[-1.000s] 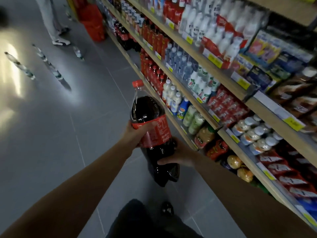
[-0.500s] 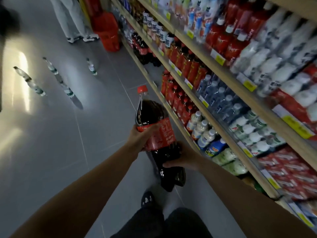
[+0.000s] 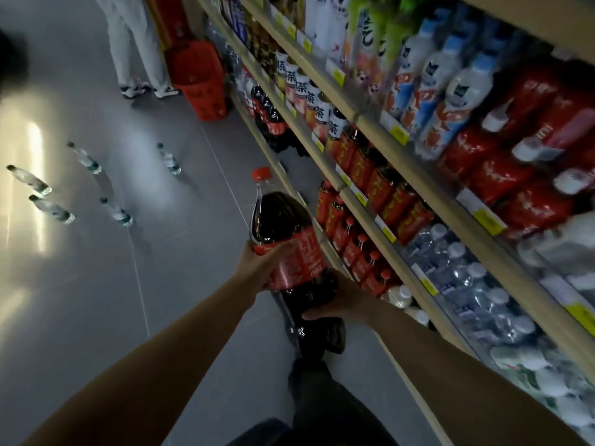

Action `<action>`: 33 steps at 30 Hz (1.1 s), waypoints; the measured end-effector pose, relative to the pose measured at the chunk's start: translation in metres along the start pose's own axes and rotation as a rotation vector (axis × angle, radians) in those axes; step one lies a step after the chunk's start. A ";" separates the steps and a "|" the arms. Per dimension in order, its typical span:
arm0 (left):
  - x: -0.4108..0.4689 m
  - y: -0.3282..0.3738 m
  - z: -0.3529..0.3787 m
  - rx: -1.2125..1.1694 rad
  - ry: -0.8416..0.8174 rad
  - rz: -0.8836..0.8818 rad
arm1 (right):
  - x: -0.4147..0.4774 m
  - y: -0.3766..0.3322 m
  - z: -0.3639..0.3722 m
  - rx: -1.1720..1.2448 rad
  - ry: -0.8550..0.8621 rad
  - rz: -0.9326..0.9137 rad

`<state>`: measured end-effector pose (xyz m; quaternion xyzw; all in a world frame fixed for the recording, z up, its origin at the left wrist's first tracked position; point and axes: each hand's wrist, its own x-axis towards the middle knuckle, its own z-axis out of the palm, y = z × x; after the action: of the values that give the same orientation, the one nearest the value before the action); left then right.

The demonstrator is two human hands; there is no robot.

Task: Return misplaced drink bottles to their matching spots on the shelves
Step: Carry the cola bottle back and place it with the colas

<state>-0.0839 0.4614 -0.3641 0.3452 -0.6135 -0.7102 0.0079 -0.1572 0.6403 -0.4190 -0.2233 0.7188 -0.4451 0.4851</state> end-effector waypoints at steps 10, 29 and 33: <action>0.178 0.098 -0.038 -0.073 0.052 -0.006 | 0.166 -0.109 -0.092 -0.057 -0.070 0.001; 0.547 0.282 -0.197 0.034 -0.088 -0.051 | 0.534 -0.269 -0.173 0.096 0.155 0.144; 0.621 0.303 -0.209 0.044 -0.066 -0.063 | 0.606 -0.284 -0.202 0.106 0.168 0.160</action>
<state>-0.5777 -0.0644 -0.3990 0.3409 -0.6177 -0.7074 -0.0424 -0.6303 0.1270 -0.4511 -0.1012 0.7479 -0.4594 0.4684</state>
